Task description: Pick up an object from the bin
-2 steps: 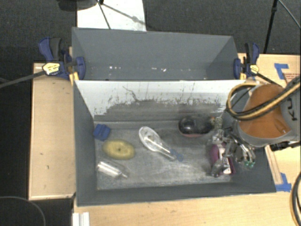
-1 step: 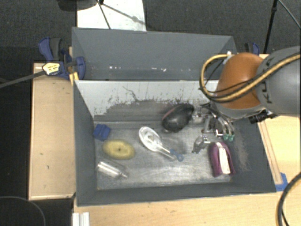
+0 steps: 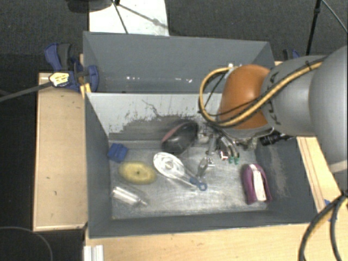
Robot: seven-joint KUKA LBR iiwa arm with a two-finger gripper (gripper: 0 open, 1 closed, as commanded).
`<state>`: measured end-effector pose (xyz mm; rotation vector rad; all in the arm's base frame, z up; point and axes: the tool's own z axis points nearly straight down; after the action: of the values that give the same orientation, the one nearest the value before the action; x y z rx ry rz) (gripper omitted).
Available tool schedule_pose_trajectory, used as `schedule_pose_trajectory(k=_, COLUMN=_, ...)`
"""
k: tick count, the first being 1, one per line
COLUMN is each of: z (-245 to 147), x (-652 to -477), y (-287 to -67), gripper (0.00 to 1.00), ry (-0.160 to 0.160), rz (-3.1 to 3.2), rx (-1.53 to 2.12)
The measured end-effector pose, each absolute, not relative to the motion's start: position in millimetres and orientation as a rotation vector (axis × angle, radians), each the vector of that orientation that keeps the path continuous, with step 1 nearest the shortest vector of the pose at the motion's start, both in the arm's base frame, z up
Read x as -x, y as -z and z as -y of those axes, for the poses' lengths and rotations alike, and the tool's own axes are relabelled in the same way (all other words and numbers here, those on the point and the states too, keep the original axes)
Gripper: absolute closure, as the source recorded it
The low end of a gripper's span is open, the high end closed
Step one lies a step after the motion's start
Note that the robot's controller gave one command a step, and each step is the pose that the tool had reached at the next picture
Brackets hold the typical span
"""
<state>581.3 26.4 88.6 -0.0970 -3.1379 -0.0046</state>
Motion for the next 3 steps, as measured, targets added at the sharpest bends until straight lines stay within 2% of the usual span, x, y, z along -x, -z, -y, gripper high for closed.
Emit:
schedule_pose_trajectory(k=1, z=-83.2, x=-594.9, y=-155.8, gripper=0.0, ry=0.008, rz=3.141, rx=0.24)
schedule_pose_trajectory(k=2, z=-114.9, x=-572.3, y=-77.7, gripper=0.0, ry=0.001, rz=3.136, rx=0.052)
schedule_pose_trajectory(k=3, z=-113.4, x=-574.3, y=-80.9, gripper=1.0, ry=0.0, rz=3.142, rx=0.05)
